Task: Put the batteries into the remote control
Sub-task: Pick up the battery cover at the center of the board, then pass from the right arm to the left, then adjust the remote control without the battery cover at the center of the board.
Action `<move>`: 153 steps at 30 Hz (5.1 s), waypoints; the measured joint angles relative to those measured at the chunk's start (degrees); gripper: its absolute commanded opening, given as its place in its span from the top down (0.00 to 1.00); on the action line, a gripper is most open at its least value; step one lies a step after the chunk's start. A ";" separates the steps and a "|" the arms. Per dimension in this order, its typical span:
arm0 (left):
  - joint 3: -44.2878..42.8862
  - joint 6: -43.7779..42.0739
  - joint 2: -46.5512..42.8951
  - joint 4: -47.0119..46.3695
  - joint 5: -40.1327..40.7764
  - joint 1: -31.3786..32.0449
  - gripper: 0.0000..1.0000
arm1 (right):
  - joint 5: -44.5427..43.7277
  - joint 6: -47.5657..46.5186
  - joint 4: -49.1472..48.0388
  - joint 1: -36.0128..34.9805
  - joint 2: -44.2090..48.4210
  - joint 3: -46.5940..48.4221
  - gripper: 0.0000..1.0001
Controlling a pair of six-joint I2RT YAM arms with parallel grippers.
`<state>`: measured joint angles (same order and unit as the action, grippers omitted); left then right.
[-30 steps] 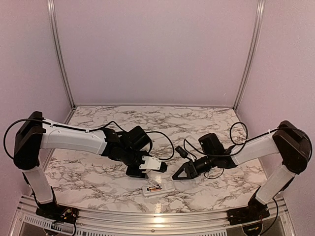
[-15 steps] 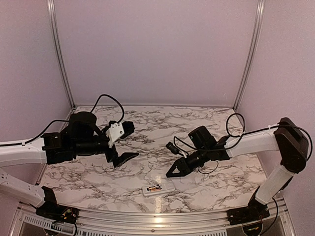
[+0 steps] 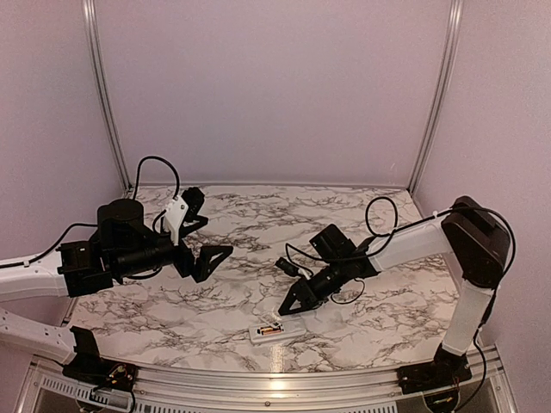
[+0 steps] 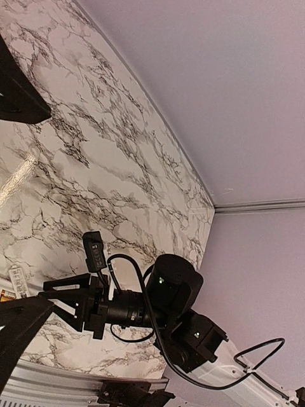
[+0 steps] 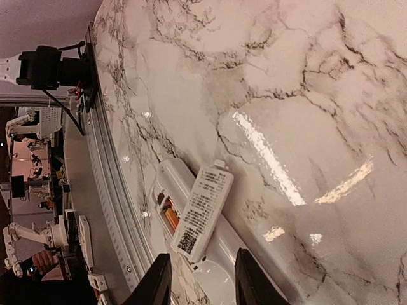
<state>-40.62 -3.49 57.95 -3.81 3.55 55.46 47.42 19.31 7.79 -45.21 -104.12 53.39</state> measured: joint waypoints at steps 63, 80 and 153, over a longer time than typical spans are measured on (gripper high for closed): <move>7.98 17.51 13.62 -6.19 -17.18 -0.02 0.25 | 13.16 9.55 -13.27 -1.60 -3.19 2.97 1.00; 9.38 13.62 16.90 -12.61 -30.25 -0.02 0.19 | 16.98 2.73 -8.31 -4.09 4.59 2.97 1.00; 21.90 58.07 24.61 -36.24 -11.72 12.00 1.00 | -2.56 -5.88 -3.30 4.72 3.30 -8.11 0.63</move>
<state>-18.72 54.59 82.56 -40.05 -8.16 67.46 44.86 13.43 4.49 -40.49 -100.82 45.28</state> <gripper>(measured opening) 0.082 0.388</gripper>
